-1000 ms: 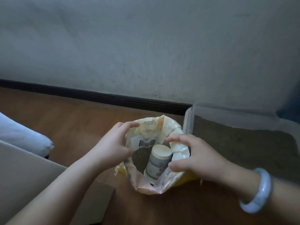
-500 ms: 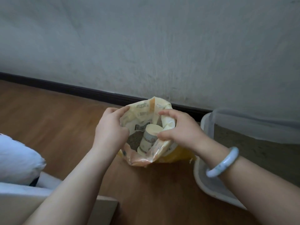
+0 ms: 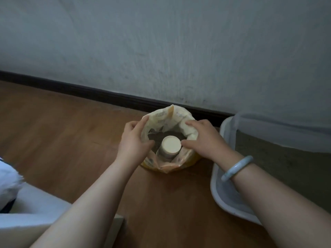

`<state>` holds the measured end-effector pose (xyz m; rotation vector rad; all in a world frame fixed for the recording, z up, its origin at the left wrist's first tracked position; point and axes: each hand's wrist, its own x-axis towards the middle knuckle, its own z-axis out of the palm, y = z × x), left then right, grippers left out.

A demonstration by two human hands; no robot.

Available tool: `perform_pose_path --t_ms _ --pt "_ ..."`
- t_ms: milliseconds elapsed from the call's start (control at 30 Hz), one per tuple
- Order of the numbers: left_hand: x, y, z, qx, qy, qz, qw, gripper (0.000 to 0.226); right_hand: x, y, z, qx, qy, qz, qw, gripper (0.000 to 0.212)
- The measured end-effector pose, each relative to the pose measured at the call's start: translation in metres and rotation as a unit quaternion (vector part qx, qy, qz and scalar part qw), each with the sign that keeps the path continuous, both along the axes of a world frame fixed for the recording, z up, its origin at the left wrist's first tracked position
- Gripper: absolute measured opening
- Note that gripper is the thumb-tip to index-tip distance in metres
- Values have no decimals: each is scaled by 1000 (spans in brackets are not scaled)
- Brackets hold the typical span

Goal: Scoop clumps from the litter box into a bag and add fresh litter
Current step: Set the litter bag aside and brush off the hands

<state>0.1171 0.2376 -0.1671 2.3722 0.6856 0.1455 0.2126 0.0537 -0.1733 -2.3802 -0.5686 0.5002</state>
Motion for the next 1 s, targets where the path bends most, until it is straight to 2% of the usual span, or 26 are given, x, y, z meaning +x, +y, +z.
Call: perform_pose_path --t_ms 133,200,367,467,633,767,867,1000 --pt "1 -24 9 111 10 -2 994 65 -9 -19 8 62 -1 8 998 64" --pt "1 -46 17 143 -30 -36 989 56 -18 -33 14 98 -9 11 995 55" --pt "-11 -108 31 46 -127 -194 972 39 -46 -85 31 145 -13 23 989 37" --pt "-28 -134 29 -3 -139 -258 956 34 -69 -125 39 123 -3 28 992 37" --pt "-52 -169 16 -63 -91 -298 948 27 -108 -195 36 55 -16 25 998 38" --pt "-63 -195 7 -20 -55 -358 932 24 -141 -248 25 10 -14 -14 1000 37" --pt "-71 -215 2 62 -27 -409 910 24 -166 -280 15 -28 -1 -39 999 38" --pt "-82 -231 -15 153 22 -463 873 28 -190 -310 -11 -110 -33 -37 993 41"
